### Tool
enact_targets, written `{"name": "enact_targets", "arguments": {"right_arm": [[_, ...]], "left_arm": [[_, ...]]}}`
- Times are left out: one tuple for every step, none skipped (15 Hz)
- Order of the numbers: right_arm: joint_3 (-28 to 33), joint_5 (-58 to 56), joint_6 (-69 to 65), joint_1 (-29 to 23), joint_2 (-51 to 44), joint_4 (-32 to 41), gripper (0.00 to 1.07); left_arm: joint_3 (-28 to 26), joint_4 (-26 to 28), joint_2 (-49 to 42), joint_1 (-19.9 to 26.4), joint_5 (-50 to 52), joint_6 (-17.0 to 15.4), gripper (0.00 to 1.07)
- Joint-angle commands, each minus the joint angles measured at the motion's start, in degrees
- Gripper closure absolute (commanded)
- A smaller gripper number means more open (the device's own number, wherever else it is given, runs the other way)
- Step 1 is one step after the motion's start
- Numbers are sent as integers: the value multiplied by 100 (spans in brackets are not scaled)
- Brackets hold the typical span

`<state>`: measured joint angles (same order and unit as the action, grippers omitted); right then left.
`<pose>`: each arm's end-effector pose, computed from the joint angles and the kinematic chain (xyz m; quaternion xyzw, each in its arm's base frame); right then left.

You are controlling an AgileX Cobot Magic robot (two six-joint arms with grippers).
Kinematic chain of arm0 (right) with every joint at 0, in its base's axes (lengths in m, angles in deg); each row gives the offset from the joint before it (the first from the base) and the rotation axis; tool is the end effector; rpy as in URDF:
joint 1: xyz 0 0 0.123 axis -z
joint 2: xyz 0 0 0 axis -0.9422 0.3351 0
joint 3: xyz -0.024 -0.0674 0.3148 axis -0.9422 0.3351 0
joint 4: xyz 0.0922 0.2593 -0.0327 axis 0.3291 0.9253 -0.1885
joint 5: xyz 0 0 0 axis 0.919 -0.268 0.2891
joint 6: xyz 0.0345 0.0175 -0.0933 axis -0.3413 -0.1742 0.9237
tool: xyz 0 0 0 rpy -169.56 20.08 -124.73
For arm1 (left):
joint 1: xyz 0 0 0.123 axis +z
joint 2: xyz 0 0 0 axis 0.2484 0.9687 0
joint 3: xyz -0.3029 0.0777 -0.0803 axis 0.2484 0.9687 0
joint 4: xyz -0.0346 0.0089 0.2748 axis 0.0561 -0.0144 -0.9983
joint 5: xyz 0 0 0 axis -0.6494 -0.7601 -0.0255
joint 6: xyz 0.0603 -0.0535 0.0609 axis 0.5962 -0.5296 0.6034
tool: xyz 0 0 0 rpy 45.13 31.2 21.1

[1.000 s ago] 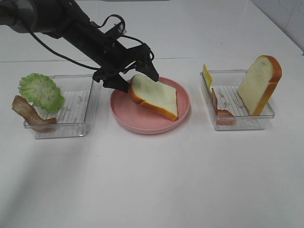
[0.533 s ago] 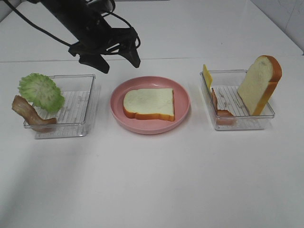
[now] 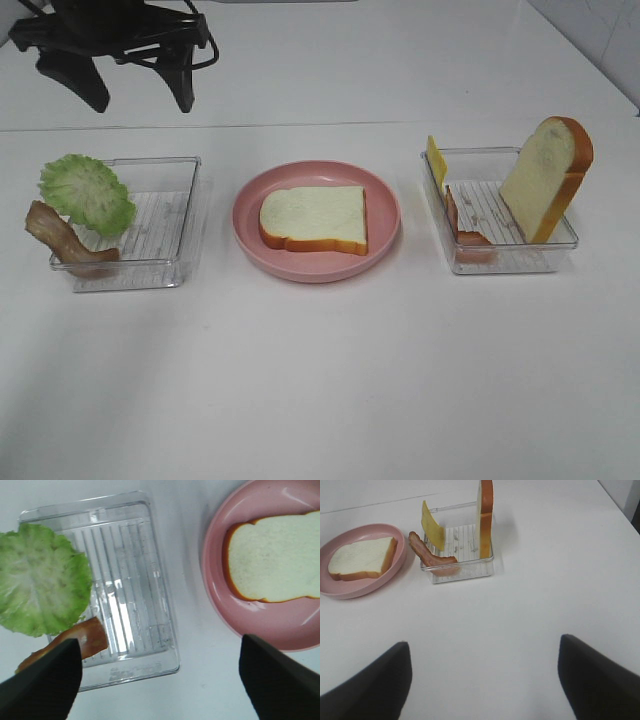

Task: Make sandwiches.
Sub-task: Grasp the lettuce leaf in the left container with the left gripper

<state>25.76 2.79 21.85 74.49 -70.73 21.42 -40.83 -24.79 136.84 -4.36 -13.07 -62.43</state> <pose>-0.0123 0.0075 0.2858 0.0341 0.8491 0.0222 0.5266 0.4557 -0.1569 0.3064 0.0316 0.9866 -0.0573 0.1496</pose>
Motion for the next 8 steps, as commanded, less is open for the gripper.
{"name": "enact_targets", "arguments": {"right_arm": [[17, 29, 40, 40, -69, 46, 32], [17, 29, 40, 40, -69, 46, 32], [17, 29, 40, 40, -69, 46, 32], [17, 29, 40, 40, -69, 46, 32], [17, 29, 40, 40, -69, 46, 32], [17, 29, 40, 40, -69, 52, 32], [17, 29, 40, 40, -69, 57, 32], [17, 29, 40, 40, -69, 52, 32]], "left_arm": [[6, -212, -86, 149, -504, -92, 28], [6, -212, -109, 195, -504, -92, 29], [6, -195, -120, 223, -504, -92, 29], [6, -229, -155, 258, -504, -74, 30], [6, -246, -178, 286, -504, -57, 30], [57, -246, -281, 372, -504, -40, 30], [418, -275, -561, 516, -504, -34, 30], [728, -281, -785, 642, -504, -34, 30]]}}
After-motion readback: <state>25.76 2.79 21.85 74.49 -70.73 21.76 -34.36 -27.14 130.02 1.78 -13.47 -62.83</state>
